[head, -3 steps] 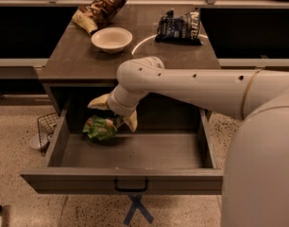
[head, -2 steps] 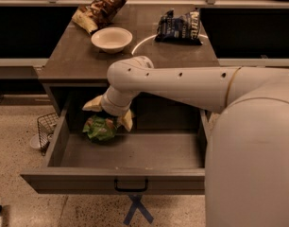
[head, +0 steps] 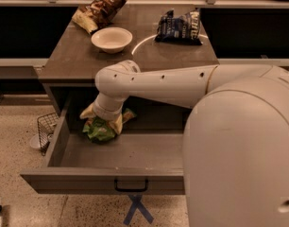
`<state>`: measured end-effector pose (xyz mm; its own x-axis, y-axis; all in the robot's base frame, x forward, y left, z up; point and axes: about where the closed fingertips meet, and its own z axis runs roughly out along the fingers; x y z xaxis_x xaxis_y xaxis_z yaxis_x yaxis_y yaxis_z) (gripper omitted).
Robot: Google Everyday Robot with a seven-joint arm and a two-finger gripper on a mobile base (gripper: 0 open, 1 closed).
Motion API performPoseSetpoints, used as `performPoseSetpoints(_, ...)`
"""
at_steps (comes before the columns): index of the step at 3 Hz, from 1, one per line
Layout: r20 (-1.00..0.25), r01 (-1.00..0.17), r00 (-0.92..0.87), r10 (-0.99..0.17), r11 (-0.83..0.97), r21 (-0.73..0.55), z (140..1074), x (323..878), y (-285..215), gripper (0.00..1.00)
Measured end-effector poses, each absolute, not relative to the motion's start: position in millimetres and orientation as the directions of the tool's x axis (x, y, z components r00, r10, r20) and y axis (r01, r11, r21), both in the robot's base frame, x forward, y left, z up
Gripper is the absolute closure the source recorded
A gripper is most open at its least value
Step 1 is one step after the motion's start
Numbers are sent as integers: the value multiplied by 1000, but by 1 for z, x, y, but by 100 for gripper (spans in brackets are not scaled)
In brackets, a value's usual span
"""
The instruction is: Pick green rice chip bag from top drawer and place on counter
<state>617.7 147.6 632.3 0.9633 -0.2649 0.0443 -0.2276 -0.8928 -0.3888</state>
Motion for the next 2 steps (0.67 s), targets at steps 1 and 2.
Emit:
performPoseSetpoints(1,23,-227,966,-256,-892,-390,626,614,157,41)
performPoseSetpoints(2,-6,-224,971,-241,-891,-394,625,607,159,64)
